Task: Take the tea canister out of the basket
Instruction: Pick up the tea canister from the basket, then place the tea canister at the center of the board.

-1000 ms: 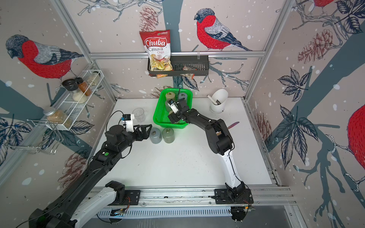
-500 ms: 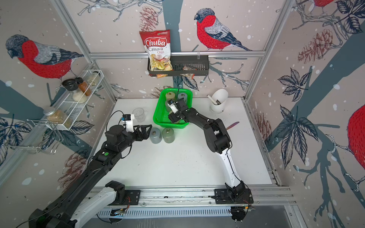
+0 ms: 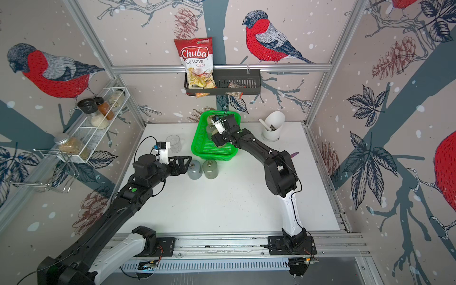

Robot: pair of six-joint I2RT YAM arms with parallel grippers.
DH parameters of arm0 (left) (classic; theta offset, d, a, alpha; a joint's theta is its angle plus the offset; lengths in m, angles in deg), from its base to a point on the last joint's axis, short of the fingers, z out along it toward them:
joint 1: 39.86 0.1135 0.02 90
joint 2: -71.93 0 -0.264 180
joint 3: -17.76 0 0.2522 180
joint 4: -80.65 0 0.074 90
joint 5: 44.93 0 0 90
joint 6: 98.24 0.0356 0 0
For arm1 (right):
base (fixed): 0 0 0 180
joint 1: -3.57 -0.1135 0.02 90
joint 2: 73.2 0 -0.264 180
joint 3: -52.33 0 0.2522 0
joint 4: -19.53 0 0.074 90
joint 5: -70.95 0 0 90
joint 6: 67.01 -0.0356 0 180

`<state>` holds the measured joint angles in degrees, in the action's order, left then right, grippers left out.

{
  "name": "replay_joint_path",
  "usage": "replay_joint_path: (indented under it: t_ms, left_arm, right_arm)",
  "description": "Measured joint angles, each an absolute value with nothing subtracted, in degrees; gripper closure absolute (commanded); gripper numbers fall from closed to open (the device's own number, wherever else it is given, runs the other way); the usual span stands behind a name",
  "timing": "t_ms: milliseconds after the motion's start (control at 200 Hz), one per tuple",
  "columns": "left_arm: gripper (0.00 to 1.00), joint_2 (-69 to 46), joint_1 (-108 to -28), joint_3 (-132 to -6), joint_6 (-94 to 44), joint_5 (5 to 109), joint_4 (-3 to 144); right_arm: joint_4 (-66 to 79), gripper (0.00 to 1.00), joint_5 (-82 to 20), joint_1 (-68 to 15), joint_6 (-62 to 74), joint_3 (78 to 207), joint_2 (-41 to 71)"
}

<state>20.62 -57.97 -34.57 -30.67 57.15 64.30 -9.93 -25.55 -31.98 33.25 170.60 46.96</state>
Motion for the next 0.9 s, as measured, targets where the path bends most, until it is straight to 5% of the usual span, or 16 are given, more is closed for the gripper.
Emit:
replay_joint_path:
  t_ms: [530, 901]
  left_arm:
    - [0.03, 13.0, -67.9, -35.4, -30.4, 61.5, 67.6]
    - [0.03, 7.7, -70.7, -36.2, -30.2, 59.7, 70.1]
  right_arm:
    - [-6.0, 0.48, -20.7, -34.6, 31.4, 134.2, 13.6]
    - [4.5, 0.48, -18.4, -39.9, 25.0, 119.5, 12.4]
